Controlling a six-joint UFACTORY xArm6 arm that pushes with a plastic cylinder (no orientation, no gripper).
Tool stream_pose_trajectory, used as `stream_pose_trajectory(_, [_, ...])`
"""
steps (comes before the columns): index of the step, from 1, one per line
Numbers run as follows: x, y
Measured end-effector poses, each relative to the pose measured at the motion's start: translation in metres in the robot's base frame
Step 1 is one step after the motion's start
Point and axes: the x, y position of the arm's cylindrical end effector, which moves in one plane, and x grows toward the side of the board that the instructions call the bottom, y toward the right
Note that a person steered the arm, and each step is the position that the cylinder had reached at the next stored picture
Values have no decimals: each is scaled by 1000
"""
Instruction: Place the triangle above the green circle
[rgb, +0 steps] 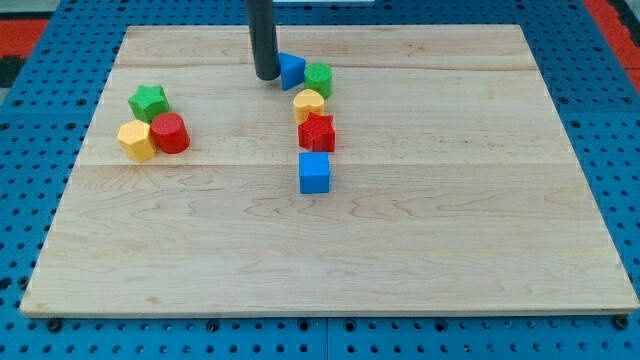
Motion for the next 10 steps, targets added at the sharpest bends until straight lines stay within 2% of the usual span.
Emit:
stream_pose_trajectory(2, [-8,-1])
stream_pose_trajectory(4, [21,-9])
stream_pose_trajectory(5, [19,2])
stream_pose_trajectory(7, [-16,36])
stream_pose_trajectory(9, [-54,29])
stream_pose_trajectory(10, [-74,-36])
